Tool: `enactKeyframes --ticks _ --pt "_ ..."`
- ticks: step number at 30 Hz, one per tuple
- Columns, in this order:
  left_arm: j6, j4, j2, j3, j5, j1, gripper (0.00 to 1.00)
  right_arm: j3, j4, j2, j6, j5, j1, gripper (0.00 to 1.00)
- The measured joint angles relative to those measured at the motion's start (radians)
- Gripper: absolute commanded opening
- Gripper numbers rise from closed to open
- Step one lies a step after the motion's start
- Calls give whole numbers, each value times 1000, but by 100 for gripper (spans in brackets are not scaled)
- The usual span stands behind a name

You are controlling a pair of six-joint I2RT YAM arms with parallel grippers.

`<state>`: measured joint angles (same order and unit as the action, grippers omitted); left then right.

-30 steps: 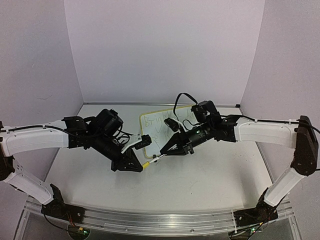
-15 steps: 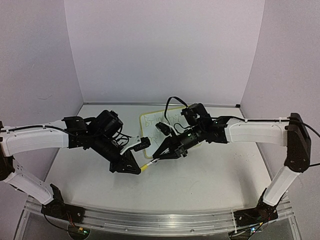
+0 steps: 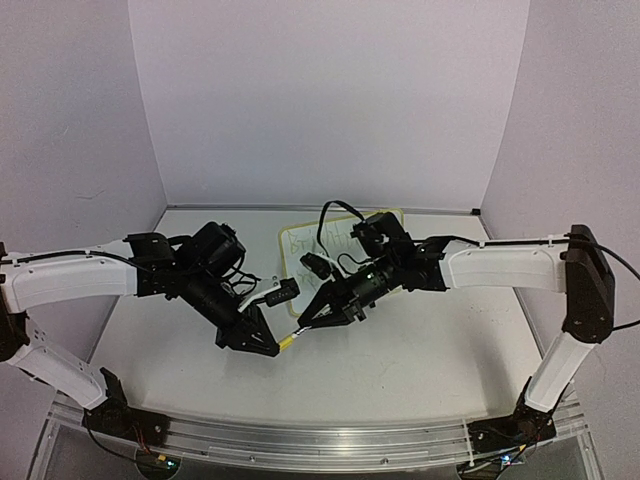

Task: Write a sentence on the whiteboard
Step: Insert the whiteboard marker without the cap into the pen cap.

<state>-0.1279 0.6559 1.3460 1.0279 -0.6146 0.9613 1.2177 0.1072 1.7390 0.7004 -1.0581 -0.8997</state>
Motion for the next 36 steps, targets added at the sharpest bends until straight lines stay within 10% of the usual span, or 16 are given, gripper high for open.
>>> enactKeyframes --ticks 25,31,36 --pt "32 40 -10 7 -20 1 1 31 -1 30 7 -20 -23 0" --pt "23 38 -15 14 -5 1 51 26 -9 16 6 18 -24 0" --pt "48 -70 -84 15 96 2 73 -61 -39 -64 2 132 -5 0"
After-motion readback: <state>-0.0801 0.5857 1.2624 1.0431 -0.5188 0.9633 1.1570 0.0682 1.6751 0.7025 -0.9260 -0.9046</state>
